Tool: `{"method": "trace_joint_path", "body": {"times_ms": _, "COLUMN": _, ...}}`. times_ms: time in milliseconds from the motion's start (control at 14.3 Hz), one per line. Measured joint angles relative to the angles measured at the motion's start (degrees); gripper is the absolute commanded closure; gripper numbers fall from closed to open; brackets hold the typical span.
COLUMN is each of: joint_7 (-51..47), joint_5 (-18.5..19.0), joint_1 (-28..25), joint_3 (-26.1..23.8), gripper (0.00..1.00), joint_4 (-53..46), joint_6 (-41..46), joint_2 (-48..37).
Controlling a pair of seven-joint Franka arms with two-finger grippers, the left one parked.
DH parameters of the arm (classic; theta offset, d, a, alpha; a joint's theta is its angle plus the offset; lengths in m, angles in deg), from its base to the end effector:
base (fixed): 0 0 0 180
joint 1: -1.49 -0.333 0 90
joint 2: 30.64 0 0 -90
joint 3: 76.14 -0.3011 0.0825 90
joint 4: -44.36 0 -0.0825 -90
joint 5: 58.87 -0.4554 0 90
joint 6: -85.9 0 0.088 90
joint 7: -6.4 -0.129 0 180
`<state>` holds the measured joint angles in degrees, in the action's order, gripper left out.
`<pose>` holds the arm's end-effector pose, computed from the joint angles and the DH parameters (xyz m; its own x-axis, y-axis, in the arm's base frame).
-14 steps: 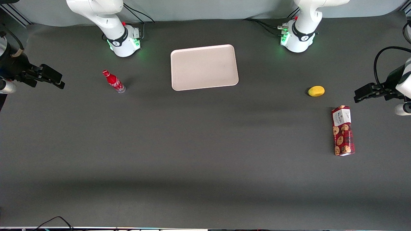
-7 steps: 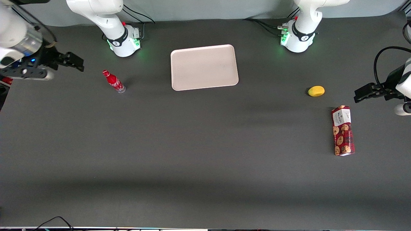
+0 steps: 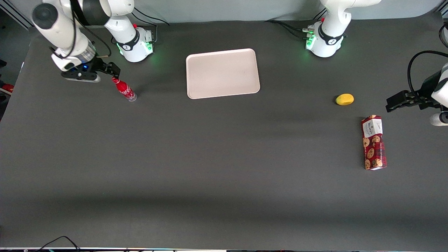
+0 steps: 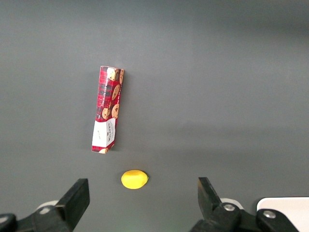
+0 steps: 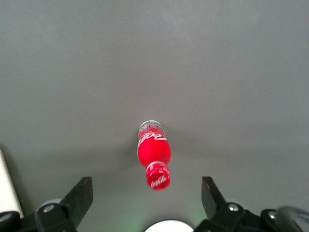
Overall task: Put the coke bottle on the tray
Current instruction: 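Lower the right gripper around the bottle cap and close it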
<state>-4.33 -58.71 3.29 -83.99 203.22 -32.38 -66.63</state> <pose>0.3933 0.0293 0.3099 0.9914 -0.1124 -0.0675 -0.1056 -0.9897 0.0968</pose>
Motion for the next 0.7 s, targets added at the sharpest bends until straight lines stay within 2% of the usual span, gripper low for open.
{"method": "trace_joint_path", "body": {"times_ms": 140, "joint_7": 0.00, "joint_5": 0.00, "joint_1": 0.03, "joint_3": 0.16, "gripper": 0.00, "joint_4": 3.68, "joint_6": -4.62, "joint_2": 0.59}}
{"method": "trace_joint_path", "body": {"times_ms": 700, "joint_7": 0.00, "joint_5": -0.24, "joint_1": 0.16, "joint_3": 3.97, "gripper": 0.01, "joint_4": 5.97, "joint_6": -8.41, "joint_2": 4.72}}
